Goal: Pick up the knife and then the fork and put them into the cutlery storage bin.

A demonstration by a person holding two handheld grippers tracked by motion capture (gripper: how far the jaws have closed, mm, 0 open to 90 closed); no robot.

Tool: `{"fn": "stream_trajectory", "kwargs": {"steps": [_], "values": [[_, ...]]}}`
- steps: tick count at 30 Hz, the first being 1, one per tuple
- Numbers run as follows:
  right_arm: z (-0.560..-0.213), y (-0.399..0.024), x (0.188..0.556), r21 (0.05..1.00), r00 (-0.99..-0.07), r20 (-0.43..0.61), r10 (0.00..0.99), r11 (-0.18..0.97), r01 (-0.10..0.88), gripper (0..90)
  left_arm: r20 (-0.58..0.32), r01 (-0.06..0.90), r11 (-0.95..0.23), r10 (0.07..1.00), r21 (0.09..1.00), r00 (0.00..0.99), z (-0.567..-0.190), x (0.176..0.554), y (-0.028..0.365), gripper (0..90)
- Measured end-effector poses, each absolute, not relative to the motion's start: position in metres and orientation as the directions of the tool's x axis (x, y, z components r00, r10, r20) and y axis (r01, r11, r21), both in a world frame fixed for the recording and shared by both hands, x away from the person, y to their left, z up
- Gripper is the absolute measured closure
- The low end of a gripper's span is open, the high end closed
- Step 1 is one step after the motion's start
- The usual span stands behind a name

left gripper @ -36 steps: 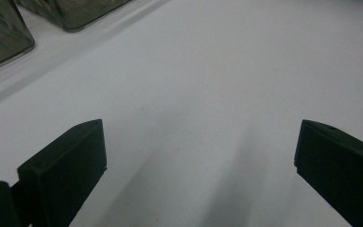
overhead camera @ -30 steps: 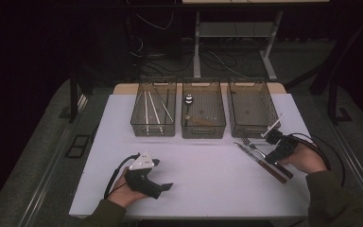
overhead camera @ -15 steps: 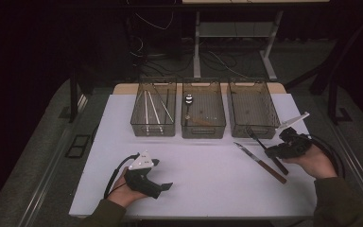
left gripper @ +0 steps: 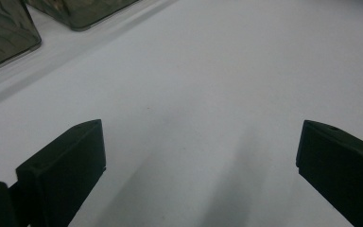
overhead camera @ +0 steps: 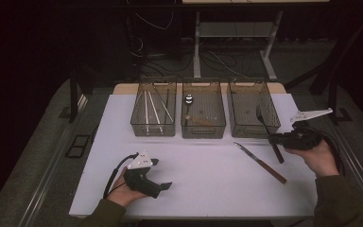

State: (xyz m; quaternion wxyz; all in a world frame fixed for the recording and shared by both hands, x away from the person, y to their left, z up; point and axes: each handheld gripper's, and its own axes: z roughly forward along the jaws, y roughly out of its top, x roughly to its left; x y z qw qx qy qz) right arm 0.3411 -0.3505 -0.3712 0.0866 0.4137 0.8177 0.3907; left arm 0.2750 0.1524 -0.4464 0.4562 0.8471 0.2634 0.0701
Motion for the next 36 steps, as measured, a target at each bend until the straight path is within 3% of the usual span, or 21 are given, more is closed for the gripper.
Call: {"fn": "stream_trajectory", "kwargs": {"steps": [9, 21, 29, 36], "values": [[-0.346, -0.358, 0.358, 0.801, -0.597, 0.168, 0.785, 0.245, 0.546, 77.6, -0.124, 0.385, -0.425, 0.524, 0.82, 0.843, -0.447, 0.28, 0.154, 0.0], [-0.319, -0.352, 0.404, 0.84, -0.539, 0.137, 0.831, 0.191, 0.508, 77.6, -0.116, 0.373, -0.436, 0.511, 0.819, 0.852, -0.446, 0.281, 0.152, 0.0], [-0.33, -0.343, 0.432, 0.827, -0.505, 0.111, 0.856, 0.202, 0.524, 77.6, -0.114, 0.367, -0.436, 0.505, 0.822, 0.855, -0.446, 0.28, 0.151, 0.0], [-0.361, -0.332, 0.447, 0.763, -0.489, 0.071, 0.869, 0.269, 0.588, 77.6, -0.115, 0.364, -0.436, 0.5, 0.823, 0.859, -0.445, 0.279, 0.15, 0.0]]}}
